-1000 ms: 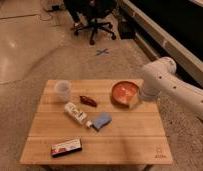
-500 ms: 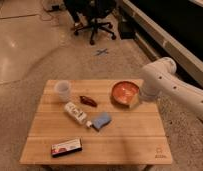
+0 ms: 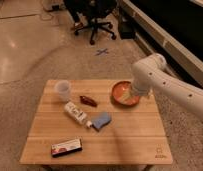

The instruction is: Place the pepper in the ceramic bowl

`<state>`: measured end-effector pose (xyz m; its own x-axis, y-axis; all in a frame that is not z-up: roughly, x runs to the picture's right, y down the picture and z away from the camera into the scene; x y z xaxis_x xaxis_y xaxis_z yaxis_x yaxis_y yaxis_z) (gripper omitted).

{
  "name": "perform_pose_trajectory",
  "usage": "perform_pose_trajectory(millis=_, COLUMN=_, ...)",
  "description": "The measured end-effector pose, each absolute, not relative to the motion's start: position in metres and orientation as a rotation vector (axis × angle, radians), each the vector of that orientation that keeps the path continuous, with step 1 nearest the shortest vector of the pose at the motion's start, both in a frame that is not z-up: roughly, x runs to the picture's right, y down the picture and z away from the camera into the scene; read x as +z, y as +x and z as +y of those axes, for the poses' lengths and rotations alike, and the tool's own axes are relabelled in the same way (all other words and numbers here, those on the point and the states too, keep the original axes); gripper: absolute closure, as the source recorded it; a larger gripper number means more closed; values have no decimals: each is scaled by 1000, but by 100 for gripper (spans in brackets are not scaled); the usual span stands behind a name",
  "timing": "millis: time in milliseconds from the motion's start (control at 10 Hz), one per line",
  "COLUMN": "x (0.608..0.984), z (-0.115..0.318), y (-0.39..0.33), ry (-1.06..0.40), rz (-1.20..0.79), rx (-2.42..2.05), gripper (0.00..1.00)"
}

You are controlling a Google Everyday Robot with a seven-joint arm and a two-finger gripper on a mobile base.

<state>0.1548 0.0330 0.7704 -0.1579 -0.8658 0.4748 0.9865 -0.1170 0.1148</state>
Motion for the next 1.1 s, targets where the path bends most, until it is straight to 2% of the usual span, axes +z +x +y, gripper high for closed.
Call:
perform_pose_trajectory(millis=300, x=805, z=-1, y=91, ry=-234, rz=-500, rx=-1779, gripper=20)
perform_pose_trajectory(millis=600, x=834, z=-17, y=34, ry=-175, rz=-542, rx=-1884, gripper=20)
perform_pose_trajectory(millis=1100, x=869, z=1, y=-44, ry=-141, rz=-630, rx=-2019, gripper=20)
